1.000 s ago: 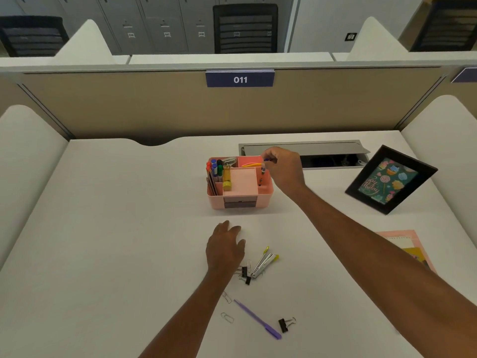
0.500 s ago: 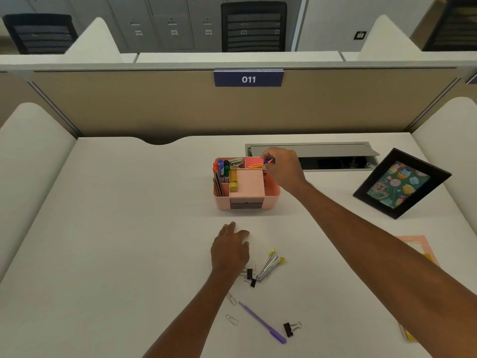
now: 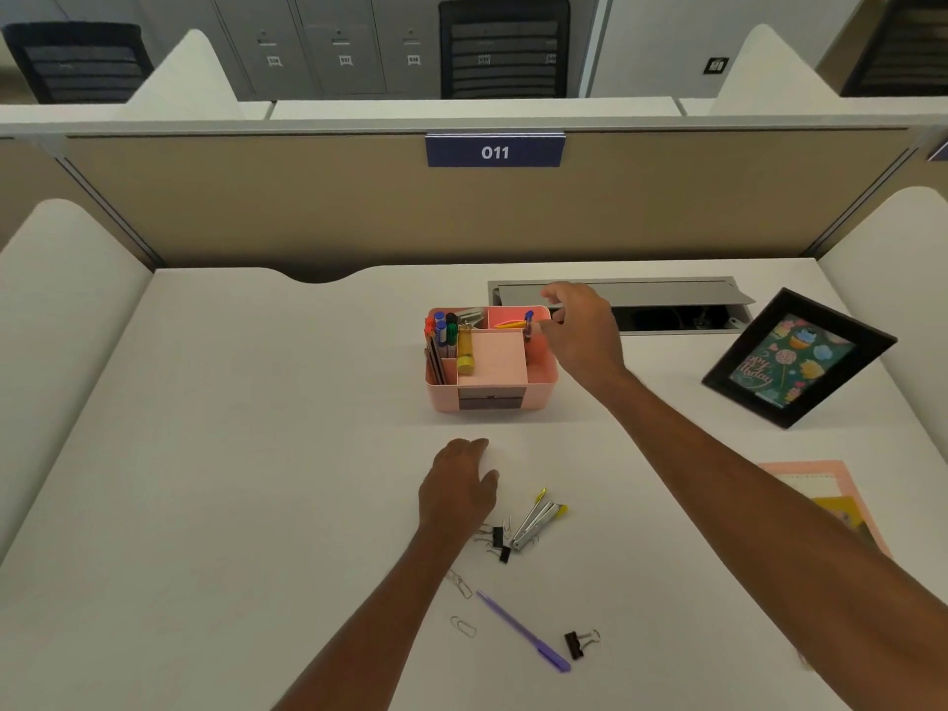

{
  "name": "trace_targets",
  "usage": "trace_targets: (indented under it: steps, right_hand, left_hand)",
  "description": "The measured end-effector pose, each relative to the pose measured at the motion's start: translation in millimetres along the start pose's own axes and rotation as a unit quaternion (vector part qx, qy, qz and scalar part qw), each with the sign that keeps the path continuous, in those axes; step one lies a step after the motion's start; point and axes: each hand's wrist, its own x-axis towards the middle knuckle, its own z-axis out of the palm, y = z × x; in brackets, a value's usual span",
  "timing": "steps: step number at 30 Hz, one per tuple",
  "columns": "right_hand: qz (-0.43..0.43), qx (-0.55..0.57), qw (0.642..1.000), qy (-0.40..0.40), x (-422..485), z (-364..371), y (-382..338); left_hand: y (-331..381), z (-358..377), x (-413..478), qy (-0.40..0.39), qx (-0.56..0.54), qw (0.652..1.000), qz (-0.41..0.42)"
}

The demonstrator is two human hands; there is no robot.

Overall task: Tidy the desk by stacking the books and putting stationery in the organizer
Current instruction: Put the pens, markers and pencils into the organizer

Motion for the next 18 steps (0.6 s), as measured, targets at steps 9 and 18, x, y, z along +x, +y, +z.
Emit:
trace_targets:
  steps: [9,18]
  right_hand:
    - [0.033,0.086,0.996,-0.015,-95,-26,3]
    - [0.137,0.189,0.969,-0.081,-201,-44,27]
  left_hand:
    - [13,6,-73,-0.042,-0.024,0.996,0.081]
    - [11,38,-132,-0.155,0.095,0.955,0.233]
